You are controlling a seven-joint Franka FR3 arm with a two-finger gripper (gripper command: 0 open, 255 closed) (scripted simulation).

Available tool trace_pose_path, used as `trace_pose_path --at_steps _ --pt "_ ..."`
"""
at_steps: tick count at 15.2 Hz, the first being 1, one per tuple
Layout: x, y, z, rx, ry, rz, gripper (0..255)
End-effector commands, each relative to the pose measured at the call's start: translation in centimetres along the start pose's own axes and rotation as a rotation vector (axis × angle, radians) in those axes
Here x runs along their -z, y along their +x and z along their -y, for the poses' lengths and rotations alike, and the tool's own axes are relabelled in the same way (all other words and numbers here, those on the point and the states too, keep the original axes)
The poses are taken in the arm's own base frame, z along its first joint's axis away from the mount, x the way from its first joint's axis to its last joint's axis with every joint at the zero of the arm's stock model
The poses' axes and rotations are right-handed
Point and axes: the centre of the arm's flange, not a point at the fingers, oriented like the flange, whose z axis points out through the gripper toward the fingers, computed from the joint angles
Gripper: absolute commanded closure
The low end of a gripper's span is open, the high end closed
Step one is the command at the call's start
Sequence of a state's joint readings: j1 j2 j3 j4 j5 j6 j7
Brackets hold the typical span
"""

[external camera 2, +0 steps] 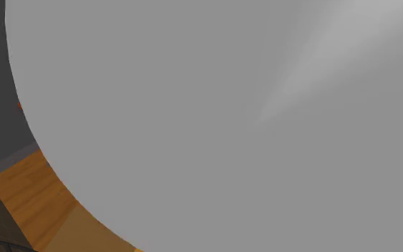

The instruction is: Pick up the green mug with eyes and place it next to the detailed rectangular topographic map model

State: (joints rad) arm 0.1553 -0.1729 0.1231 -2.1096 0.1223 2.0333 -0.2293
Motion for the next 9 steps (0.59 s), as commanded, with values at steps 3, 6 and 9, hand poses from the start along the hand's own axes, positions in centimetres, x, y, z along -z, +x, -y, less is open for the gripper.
trace_pose_path --at_steps 3,6,9 --pt "-3.7 3.7 1.2 0.052 0.048 0.020 0" --pt "-6.3 6.4 2.4 0.091 0.082 0.033 0" --pt "-9.0 8.9 3.8 0.129 0.116 0.046 0"
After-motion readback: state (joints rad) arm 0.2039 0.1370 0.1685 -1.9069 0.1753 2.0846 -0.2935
